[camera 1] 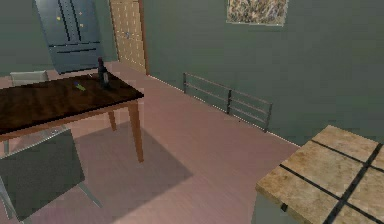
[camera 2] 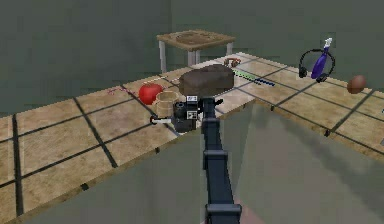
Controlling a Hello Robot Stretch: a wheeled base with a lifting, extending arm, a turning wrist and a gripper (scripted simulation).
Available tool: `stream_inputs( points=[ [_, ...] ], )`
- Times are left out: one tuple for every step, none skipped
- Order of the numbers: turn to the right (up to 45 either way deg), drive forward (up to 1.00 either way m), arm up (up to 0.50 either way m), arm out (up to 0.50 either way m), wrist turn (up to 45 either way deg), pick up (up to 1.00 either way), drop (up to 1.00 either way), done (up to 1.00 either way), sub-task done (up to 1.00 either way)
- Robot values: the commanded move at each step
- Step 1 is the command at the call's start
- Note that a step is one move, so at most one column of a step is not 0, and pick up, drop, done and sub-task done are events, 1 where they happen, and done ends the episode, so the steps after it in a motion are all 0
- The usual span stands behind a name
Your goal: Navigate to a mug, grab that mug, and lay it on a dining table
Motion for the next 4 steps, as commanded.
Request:
stream_inputs(
  points=[
    [0.0, 0.0, 0.1, 0.0, 0.0, 0.0, 0.0, 0.0, 0.0],
    [0.0, 0.0, 0.06, 0.0, 0.0, 0.0, 0.0, 0.0, 0.0],
    [0.0, 0.0, 0.0, 0.0, -45.0, 0.0, 0.0, 0.0, 0.0],
    [0.0, 0.0, 0.0, 0.0, -45.0, 0.0, 0.0, 0.0, 0.0]
  ],
)
